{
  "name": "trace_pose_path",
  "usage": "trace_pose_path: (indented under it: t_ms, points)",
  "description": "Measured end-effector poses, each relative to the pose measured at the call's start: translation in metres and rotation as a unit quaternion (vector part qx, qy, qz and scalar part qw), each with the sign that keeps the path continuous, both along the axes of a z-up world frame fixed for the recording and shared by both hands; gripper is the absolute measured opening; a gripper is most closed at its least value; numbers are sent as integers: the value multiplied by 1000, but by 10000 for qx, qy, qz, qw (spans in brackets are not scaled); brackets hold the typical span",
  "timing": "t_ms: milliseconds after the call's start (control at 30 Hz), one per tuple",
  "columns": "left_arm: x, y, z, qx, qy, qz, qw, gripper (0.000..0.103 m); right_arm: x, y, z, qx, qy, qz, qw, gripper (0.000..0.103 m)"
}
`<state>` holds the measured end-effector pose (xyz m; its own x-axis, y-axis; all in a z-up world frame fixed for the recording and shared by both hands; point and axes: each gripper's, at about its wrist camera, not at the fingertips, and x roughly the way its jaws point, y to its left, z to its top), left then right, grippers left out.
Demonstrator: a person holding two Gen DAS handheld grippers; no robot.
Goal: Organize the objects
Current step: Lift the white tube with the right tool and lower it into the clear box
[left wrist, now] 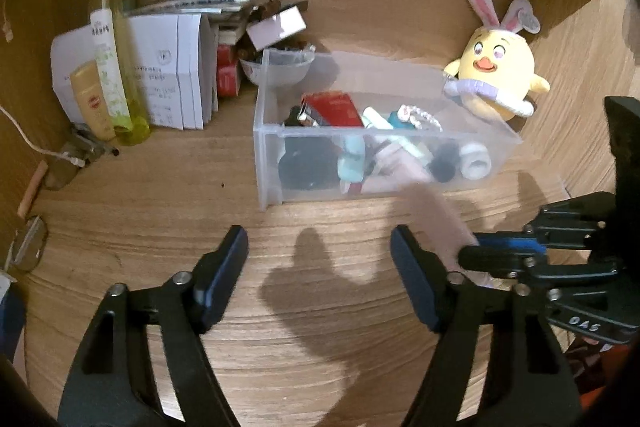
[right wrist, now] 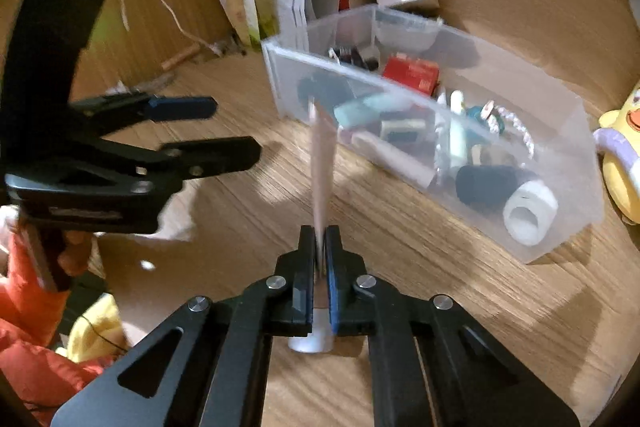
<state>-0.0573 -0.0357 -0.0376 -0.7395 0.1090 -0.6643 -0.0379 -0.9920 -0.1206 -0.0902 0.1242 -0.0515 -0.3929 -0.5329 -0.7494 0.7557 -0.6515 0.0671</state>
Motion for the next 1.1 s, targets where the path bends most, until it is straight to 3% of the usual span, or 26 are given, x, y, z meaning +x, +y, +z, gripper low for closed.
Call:
trace_pose_path:
  t_ms: [267, 533, 700, 900, 1100]
  points:
    - [-1, 7, 16, -34, 252, -54, 9997, 49, 7, 13, 35, -379, 381, -182, 9984, 5]
    - [-7, 15, 35, 37, 548, -124, 9984, 47, -13, 31, 70, -851, 769, -736, 9907, 5]
    - [-10, 22, 47, -29, 759, -120, 9970, 47, -30, 43, 91, -867, 1271, -1292, 9796, 5]
    - [-16, 25, 55, -103, 910, -11, 9958, 47, -62, 38, 91, -244, 1863, -1822, 9651, 5]
    - [-25, 23, 50, -139, 855, 88, 9962, 47, -86, 14, 63, 267, 1754, -1691, 9695, 5]
